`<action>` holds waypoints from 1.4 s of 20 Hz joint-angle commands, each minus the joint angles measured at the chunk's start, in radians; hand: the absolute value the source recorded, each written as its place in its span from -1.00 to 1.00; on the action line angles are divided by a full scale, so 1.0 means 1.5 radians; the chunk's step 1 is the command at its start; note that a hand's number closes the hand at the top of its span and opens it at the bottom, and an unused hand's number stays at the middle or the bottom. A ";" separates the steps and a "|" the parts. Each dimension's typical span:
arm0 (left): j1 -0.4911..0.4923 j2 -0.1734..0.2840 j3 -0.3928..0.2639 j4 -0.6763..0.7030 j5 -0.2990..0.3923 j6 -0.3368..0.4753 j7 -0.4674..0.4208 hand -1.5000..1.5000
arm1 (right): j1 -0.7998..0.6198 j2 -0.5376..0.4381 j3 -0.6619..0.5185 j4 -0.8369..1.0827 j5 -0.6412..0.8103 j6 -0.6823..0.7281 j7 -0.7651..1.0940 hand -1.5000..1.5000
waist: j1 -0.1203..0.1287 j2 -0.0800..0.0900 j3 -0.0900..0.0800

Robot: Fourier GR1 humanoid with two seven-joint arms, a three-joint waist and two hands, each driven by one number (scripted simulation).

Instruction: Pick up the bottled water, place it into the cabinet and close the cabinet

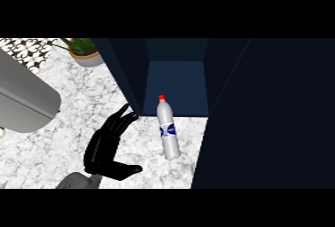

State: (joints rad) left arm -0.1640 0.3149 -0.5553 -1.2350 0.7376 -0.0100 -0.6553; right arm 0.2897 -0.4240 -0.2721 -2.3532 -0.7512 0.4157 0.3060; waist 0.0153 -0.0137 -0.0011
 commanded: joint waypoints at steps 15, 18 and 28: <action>0.235 0.259 0.119 -0.208 0.001 -0.043 -0.061 -1.00 | -0.133 0.037 0.364 -0.145 0.159 -0.170 0.097 1.00 | 0.007 -0.003 -0.003; 0.276 0.290 0.132 -0.249 0.021 -0.057 -0.053 -1.00 | -0.189 0.050 0.418 -0.116 0.181 -0.202 0.098 1.00 | 0.014 -0.007 -0.003; 0.299 0.352 0.181 -0.317 0.063 -0.073 -0.010 -1.00 | -0.453 0.203 0.660 0.054 0.351 -0.391 0.171 1.00 | 0.014 -0.005 -0.004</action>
State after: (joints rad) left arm 0.2672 0.7987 -0.3135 -1.6608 0.8083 -0.1098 -0.6984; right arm -0.2654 -0.2173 0.5868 -2.3025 -0.4024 -0.0606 0.5086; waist 0.0329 -0.0204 -0.0062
